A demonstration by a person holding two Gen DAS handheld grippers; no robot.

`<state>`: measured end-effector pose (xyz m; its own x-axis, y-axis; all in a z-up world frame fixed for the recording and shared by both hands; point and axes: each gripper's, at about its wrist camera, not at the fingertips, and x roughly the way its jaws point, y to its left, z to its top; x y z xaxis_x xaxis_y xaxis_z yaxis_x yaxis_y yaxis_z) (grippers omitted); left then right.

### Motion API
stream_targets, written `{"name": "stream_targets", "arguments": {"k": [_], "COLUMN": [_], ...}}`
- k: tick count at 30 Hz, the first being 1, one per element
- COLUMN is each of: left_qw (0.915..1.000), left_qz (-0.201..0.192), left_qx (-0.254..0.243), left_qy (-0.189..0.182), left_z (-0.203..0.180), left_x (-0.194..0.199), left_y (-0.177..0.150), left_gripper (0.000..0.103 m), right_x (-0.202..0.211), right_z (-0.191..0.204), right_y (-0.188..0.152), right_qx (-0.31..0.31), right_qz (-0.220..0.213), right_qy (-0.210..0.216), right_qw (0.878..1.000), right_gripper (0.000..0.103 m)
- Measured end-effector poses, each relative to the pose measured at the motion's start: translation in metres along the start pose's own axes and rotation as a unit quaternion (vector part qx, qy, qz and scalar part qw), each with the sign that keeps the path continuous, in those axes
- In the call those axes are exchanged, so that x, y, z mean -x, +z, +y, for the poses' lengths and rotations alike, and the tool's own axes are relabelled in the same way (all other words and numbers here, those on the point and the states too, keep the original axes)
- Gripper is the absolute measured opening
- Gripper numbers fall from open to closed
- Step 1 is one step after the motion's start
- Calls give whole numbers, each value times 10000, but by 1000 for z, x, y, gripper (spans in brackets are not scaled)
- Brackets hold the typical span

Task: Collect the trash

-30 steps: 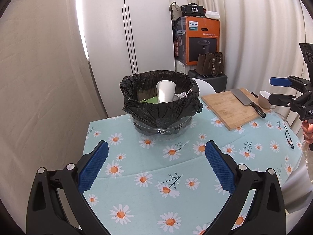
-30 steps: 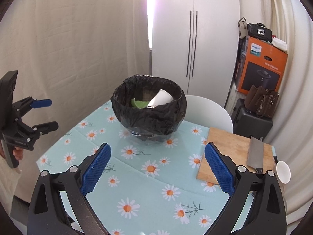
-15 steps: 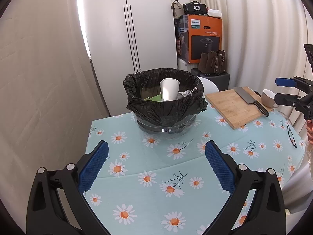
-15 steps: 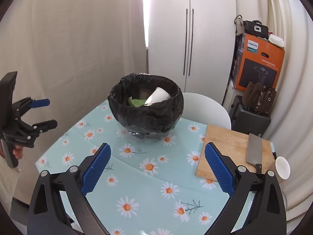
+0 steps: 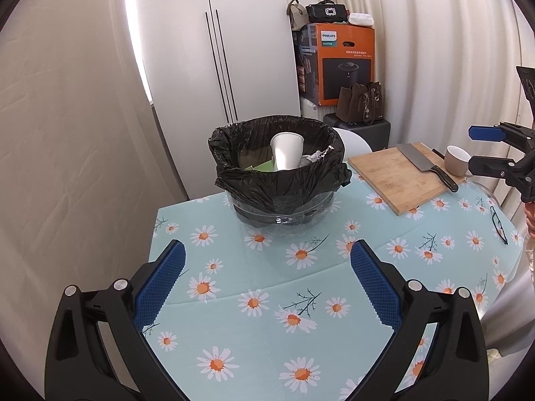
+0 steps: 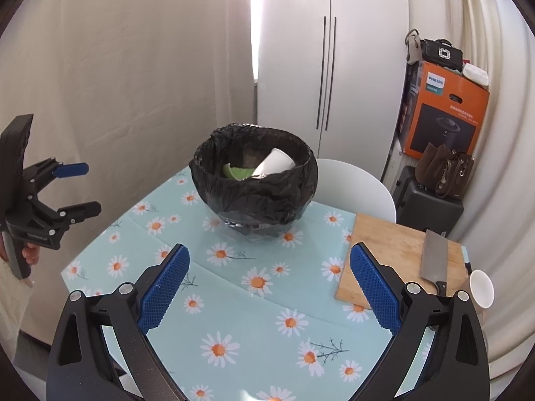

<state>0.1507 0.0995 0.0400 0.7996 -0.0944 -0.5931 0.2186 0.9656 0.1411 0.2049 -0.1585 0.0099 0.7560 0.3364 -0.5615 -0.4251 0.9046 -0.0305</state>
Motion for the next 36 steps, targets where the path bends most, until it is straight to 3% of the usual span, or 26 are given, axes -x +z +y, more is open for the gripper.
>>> {"name": "stream_targets", "arguments": {"k": [36], "left_qw": [10000], "left_qz": [54], "left_qx": [-53], "left_qy": [-30], "left_z": [-12], "left_x": [2], "left_y": [-4], "left_gripper": [97], "right_x": [11], "right_z": [2], "right_y": [-5], "right_qx": [174], "right_qz": [7], "right_qy": [-50], "right_qw": [9998], "right_gripper": [92]}}
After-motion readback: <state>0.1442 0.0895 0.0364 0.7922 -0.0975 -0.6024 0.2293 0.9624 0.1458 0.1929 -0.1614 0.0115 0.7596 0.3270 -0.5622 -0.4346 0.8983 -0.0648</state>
